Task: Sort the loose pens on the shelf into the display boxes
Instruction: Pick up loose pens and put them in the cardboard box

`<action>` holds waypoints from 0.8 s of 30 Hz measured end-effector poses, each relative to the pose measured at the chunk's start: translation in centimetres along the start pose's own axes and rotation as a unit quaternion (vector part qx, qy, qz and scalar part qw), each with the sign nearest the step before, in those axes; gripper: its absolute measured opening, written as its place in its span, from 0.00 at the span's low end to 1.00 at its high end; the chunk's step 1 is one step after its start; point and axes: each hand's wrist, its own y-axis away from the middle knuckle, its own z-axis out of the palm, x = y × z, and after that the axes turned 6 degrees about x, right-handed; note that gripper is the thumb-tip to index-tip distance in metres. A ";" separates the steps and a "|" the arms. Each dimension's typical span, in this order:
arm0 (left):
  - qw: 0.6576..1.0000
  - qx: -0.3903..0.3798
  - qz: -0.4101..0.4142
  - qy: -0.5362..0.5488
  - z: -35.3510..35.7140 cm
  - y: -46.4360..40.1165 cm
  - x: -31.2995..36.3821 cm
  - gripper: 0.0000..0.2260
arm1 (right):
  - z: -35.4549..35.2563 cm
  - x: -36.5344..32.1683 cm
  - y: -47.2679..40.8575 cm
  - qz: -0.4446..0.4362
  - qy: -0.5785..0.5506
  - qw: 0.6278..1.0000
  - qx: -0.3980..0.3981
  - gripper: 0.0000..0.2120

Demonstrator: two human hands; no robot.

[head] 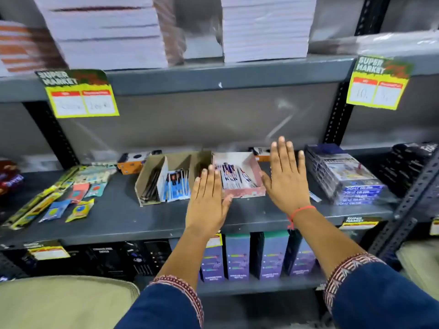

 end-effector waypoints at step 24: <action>0.913 -0.169 -0.372 -0.008 11.4 -2.3 2.0 0.30 | 13.3 10.5 -2.5 0.174 -0.009 0.939 -0.298 0.15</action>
